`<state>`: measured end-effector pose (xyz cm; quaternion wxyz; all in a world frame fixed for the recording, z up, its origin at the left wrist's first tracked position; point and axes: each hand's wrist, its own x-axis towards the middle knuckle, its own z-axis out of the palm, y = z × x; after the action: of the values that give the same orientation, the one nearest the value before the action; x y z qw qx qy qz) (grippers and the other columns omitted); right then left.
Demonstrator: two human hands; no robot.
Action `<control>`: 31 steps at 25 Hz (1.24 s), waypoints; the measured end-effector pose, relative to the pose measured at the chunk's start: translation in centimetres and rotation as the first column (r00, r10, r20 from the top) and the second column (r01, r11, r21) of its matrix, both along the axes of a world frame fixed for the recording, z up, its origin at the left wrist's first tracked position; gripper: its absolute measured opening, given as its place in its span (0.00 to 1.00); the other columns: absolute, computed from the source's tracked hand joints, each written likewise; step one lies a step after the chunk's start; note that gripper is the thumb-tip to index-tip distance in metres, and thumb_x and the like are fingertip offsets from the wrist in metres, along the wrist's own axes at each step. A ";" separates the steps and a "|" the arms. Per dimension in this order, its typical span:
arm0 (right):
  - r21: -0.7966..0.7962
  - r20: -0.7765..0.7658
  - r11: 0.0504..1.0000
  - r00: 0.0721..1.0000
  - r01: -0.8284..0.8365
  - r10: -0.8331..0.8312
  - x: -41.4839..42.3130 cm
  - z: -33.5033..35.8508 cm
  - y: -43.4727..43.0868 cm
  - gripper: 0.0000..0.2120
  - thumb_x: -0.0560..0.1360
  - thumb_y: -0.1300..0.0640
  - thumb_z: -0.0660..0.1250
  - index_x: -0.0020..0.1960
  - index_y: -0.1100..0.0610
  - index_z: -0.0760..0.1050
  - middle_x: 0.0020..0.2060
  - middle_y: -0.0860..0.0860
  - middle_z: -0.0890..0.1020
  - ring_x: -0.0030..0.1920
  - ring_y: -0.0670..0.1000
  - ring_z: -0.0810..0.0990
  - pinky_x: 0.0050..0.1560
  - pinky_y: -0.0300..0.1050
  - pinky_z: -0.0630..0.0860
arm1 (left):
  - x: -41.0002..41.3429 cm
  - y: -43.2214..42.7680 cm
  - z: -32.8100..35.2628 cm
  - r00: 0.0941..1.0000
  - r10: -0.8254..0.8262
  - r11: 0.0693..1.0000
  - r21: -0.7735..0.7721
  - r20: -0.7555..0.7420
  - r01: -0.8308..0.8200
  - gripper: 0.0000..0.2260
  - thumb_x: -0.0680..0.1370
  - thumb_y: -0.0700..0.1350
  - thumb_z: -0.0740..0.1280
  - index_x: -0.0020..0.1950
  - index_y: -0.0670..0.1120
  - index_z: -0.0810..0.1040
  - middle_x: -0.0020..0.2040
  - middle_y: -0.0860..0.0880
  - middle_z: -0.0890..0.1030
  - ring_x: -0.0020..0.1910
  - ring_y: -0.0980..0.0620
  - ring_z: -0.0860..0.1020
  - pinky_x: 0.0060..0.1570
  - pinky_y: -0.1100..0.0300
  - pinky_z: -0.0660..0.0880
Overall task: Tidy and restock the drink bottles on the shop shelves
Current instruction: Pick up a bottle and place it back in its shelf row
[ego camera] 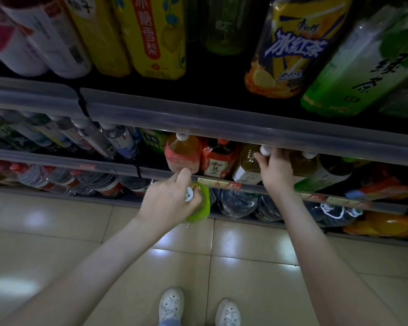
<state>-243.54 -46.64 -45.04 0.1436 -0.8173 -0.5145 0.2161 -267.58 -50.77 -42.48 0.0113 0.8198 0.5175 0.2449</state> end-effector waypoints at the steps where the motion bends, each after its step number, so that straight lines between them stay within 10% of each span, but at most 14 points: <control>1: -0.004 0.074 1.000 0.997 -0.016 0.016 -0.1 0.1 -0.3 0.23 0.80 0.46 0.57 0.70 0.57 0.61 0.64 0.60 0.68 0.59 0.60 0.73 0.52 0.51 0.72 | 0.2 0.0 0.2 1.000 -0.007 1.000 -0.009 0.002 0.007 0.10 0.69 0.49 0.60 0.35 0.42 0.70 0.25 0.49 0.70 0.18 0.46 0.69 0.23 0.65 0.57; 15: 0.118 0.409 0.978 0.906 -0.172 0.110 -0.2 -4.0 -1.6 0.46 0.74 0.49 0.69 0.78 0.51 0.38 0.77 0.58 0.50 0.77 0.59 0.44 0.74 0.58 0.40 | 1.3 -1.3 -0.9 0.997 -0.071 0.997 0.024 -0.003 0.071 0.10 0.70 0.47 0.61 0.34 0.41 0.69 0.25 0.49 0.69 0.18 0.47 0.66 0.23 0.65 0.55; 19: 0.147 -0.075 0.947 0.951 -0.287 0.300 -2.8 -0.4 -5.9 0.49 0.73 0.51 0.71 0.76 0.45 0.35 0.77 0.50 0.40 0.76 0.51 0.35 0.75 0.54 0.38 | 1.2 -2.4 2.2 0.998 -0.055 0.995 -0.088 0.006 0.055 0.10 0.69 0.49 0.60 0.35 0.42 0.68 0.24 0.49 0.69 0.18 0.47 0.67 0.22 0.65 0.55; 21: 0.124 -0.426 0.896 0.792 -0.428 0.437 -4.0 3.2 -9.5 0.47 0.73 0.56 0.72 0.76 0.39 0.42 0.75 0.42 0.42 0.75 0.44 0.38 0.76 0.53 0.41 | 1.0 -2.7 5.3 0.998 -0.048 0.993 -0.111 0.034 0.051 0.10 0.67 0.49 0.63 0.35 0.43 0.68 0.24 0.50 0.69 0.18 0.46 0.68 0.22 0.64 0.56; 24: 0.120 -0.513 0.814 0.667 -0.568 0.541 -5.8 7.4 -12.0 0.48 0.67 0.52 0.76 0.72 0.32 0.47 0.77 0.41 0.47 0.77 0.44 0.45 0.76 0.50 0.49 | 1.4 -3.2 10.8 0.990 -0.107 0.989 -0.088 0.088 0.115 0.12 0.64 0.47 0.68 0.36 0.44 0.65 0.26 0.53 0.64 0.20 0.44 0.70 0.25 0.64 0.58; 27: 0.240 -0.560 0.893 0.697 -0.381 0.448 -7.7 12.0 -12.1 0.46 0.61 0.47 0.79 0.71 0.40 0.57 0.70 0.46 0.66 0.69 0.46 0.67 0.68 0.53 0.68 | 1.7 -3.9 16.9 0.983 -0.153 0.987 -0.042 0.100 0.158 0.17 0.66 0.46 0.69 0.38 0.47 0.59 0.28 0.54 0.63 0.24 0.43 0.72 0.27 0.62 0.59; 31: 0.312 -0.537 0.922 0.758 -0.228 0.369 -8.8 17.9 -13.6 0.41 0.59 0.47 0.80 0.66 0.37 0.62 0.64 0.42 0.73 0.63 0.41 0.73 0.64 0.47 0.73 | 1.1 -4.3 24.0 0.984 -0.151 0.974 -0.158 0.094 0.165 0.15 0.74 0.55 0.66 0.42 0.48 0.64 0.34 0.53 0.69 0.38 0.45 0.75 0.33 0.55 0.62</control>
<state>-252.34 -60.28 -27.14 0.3509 -0.5951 -0.5904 0.4174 -266.46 -55.10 -18.50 0.1199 0.8439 0.4682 0.2328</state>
